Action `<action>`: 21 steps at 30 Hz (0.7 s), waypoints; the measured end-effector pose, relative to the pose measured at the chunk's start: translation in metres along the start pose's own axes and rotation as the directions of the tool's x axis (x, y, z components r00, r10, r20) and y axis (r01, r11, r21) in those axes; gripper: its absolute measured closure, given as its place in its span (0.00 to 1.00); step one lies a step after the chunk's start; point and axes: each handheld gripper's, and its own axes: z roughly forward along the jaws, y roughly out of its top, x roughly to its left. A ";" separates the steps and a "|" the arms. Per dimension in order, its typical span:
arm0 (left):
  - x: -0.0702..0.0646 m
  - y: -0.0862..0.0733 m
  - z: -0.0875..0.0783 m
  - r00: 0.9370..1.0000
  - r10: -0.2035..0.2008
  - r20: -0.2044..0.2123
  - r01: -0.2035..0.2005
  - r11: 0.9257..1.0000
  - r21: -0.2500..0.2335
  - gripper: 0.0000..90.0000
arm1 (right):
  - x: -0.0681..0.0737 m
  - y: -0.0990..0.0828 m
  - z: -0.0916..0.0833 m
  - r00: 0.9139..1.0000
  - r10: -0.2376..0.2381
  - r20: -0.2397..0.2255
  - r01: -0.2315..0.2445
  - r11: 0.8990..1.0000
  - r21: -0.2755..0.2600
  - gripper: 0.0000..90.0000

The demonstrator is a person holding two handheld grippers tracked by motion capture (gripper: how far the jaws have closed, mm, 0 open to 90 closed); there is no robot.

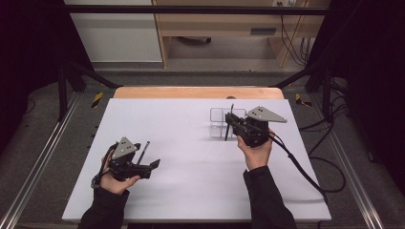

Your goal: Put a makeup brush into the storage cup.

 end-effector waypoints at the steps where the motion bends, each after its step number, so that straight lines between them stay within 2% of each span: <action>1: 0.000 0.000 0.000 1.000 -0.001 0.001 0.001 1.000 0.000 0.08 | -0.001 0.001 0.001 1.000 0.000 0.007 0.000 1.000 0.000 0.94; 21: 0.006 0.000 -0.004 1.000 -0.010 -0.007 0.010 1.000 -0.014 0.08 | -0.012 0.022 0.019 0.997 -0.013 0.071 0.015 1.000 -0.024 0.94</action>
